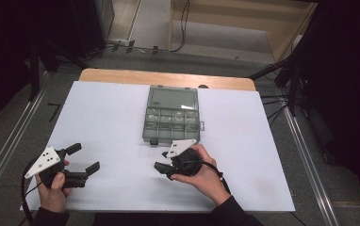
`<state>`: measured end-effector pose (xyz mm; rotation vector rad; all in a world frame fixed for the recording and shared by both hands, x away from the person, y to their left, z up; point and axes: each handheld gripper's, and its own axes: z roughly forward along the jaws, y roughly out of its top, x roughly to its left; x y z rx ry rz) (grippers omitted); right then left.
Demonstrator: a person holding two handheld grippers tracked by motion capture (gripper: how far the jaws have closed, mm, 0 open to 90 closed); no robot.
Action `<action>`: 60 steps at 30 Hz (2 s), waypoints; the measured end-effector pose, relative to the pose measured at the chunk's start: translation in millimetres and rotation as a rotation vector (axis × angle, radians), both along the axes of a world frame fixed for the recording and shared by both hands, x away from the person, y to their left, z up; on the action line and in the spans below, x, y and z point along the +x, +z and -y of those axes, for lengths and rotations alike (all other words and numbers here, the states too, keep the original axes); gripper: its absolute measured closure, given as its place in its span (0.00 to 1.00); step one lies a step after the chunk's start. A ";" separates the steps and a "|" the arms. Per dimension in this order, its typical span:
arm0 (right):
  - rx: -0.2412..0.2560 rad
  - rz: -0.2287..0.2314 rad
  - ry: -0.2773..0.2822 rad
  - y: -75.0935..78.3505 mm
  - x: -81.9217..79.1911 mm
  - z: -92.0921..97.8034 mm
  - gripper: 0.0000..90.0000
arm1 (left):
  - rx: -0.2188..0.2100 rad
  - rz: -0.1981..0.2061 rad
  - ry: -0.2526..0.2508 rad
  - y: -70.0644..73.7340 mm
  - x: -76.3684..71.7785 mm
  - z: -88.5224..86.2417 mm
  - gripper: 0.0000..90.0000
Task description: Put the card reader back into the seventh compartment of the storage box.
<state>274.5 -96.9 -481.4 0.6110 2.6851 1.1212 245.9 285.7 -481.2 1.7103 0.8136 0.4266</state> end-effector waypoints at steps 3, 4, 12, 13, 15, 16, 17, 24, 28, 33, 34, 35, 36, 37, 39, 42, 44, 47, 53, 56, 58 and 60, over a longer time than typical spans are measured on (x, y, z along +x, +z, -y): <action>-0.014 -0.013 0.015 -1.8 1.7 -1.1 0.53 | -0.002 0.000 0.002 -0.1 0.1 -0.2 0.00; -0.019 -0.017 0.021 -2.4 2.5 -1.2 0.55 | -0.004 -0.001 0.002 -0.2 0.1 -0.1 0.00; -0.068 -0.050 0.045 -7.1 5.6 -3.7 0.65 | -0.006 -0.002 0.002 -0.4 0.2 -0.4 0.00; -0.074 -0.051 0.052 -7.8 6.2 -3.6 0.65 | -0.006 -0.003 0.002 -0.4 0.2 -0.3 0.00; -0.077 -0.057 0.055 -9.3 6.7 -4.0 0.67 | -0.005 -0.003 0.002 -0.3 0.1 0.1 0.00; -0.075 -0.067 0.056 -10.0 7.4 -3.7 0.67 | -0.005 -0.003 0.001 -0.4 0.2 0.3 0.00; -0.070 -0.067 0.056 -10.7 8.4 -3.7 0.68 | -0.003 -0.004 0.001 -0.5 0.3 0.5 0.00; -0.091 -0.060 0.058 -15.9 10.5 -5.3 0.71 | 0.002 -0.002 -0.001 -0.4 0.2 0.6 0.00; -0.114 -0.050 0.055 -21.3 10.8 -6.8 0.77 | -0.001 -0.005 0.001 -0.5 0.2 0.2 0.00; -0.102 -0.028 0.050 -24.0 7.6 -5.2 0.77 | -0.002 -0.006 0.001 -0.8 0.3 0.3 0.00; -0.098 -0.022 0.041 -24.6 6.4 -5.2 0.77 | -0.002 -0.006 0.001 -0.7 0.2 0.4 0.00; -0.096 -0.022 0.037 -25.0 6.0 -4.9 0.77 | -0.001 -0.005 0.000 -0.6 0.1 0.6 0.00; -0.093 -0.025 0.028 -25.3 5.3 -4.7 0.77 | 0.000 -0.005 -0.002 -0.6 0.1 0.7 0.00; -0.090 -0.023 0.025 -25.7 4.7 -4.8 0.78 | 0.001 -0.006 -0.002 -0.6 0.0 0.9 0.00; -0.093 -0.018 0.023 -25.6 3.8 -4.9 0.79 | -0.001 -0.006 -0.003 -0.6 -0.1 1.3 0.00; -0.087 -0.035 0.001 -25.4 3.3 -5.0 0.80 | -0.001 -0.006 -0.006 -0.8 0.0 1.7 0.00; -0.087 -0.030 0.000 -25.4 2.8 -5.4 0.80 | -0.001 -0.005 -0.006 -0.9 0.4 1.9 0.00; -0.085 -0.033 -0.005 -25.1 3.1 -5.3 0.80 | 0.002 -0.009 -0.006 -1.2 0.6 2.4 0.00; -0.082 -0.032 -0.009 -24.6 2.7 -5.5 0.80 | 0.002 -0.007 -0.008 -0.8 0.6 2.1 0.00; -0.078 -0.032 -0.010 -24.6 2.7 -5.2 0.80 | 0.001 -0.006 -0.009 -0.8 0.7 1.6 0.00; -0.080 -0.029 -0.010 -24.4 2.3 -5.5 0.80 | 0.003 -0.006 -0.008 -0.7 0.6 1.2 0.00; -0.085 -0.025 -0.011 -24.1 2.0 -5.9 0.80 | 0.000 -0.006 -0.006 -0.6 0.5 1.0 0.00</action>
